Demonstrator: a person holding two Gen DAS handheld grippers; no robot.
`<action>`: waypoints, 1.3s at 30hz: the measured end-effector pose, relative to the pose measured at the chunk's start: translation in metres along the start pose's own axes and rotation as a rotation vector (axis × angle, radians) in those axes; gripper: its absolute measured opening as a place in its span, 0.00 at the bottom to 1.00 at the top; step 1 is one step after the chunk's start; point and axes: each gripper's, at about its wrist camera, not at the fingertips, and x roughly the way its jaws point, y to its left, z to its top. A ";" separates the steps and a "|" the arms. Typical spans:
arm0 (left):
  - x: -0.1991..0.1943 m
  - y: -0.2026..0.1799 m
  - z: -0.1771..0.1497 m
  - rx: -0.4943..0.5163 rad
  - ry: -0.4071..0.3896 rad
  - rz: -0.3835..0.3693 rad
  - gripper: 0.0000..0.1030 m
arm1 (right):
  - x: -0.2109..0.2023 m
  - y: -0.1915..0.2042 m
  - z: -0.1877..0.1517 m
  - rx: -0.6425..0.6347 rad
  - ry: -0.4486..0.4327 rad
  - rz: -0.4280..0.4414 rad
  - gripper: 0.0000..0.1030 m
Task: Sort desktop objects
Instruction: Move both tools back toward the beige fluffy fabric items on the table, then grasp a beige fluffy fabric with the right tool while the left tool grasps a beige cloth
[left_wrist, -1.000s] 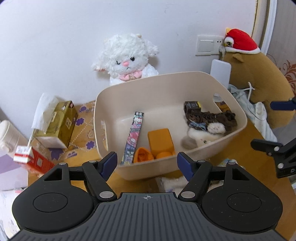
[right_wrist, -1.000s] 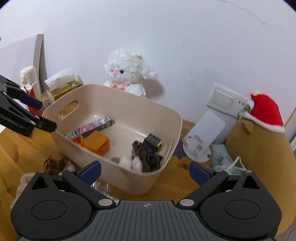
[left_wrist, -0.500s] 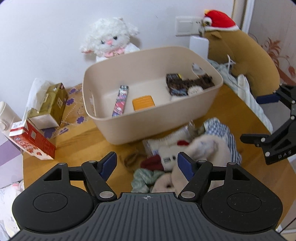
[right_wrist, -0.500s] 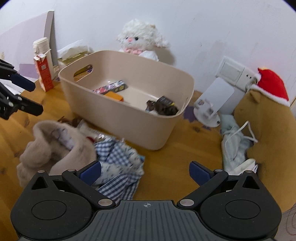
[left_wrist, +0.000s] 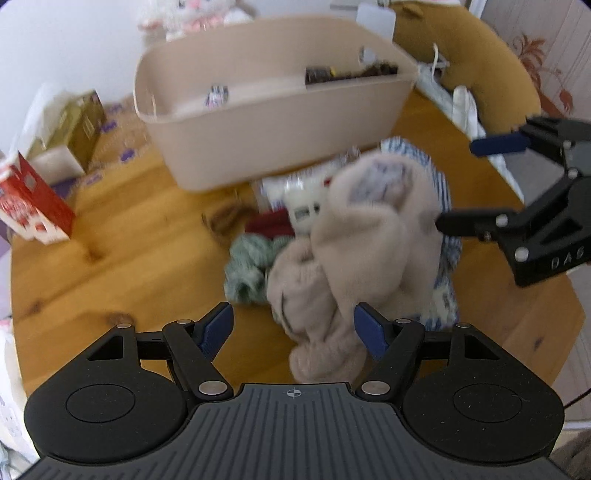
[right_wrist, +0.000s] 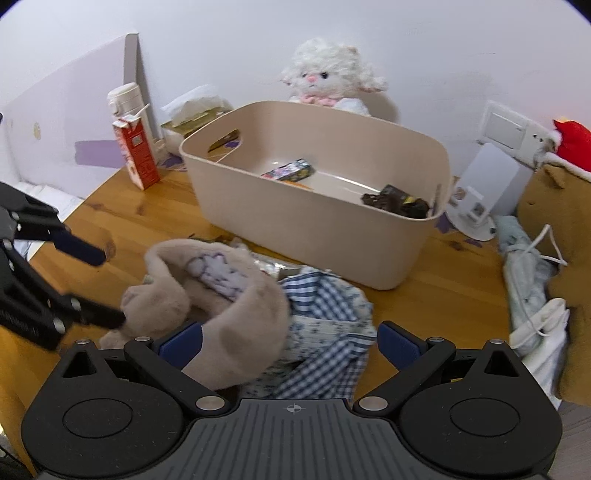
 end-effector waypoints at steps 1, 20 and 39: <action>0.004 0.001 -0.002 -0.005 0.012 -0.001 0.71 | 0.002 0.002 0.001 -0.003 0.003 0.006 0.96; 0.049 0.013 -0.005 -0.124 0.121 -0.152 0.58 | 0.040 0.014 0.004 -0.033 0.122 0.043 0.26; 0.041 0.018 -0.002 -0.167 0.081 -0.245 0.15 | 0.021 0.003 0.002 -0.021 0.070 0.023 0.06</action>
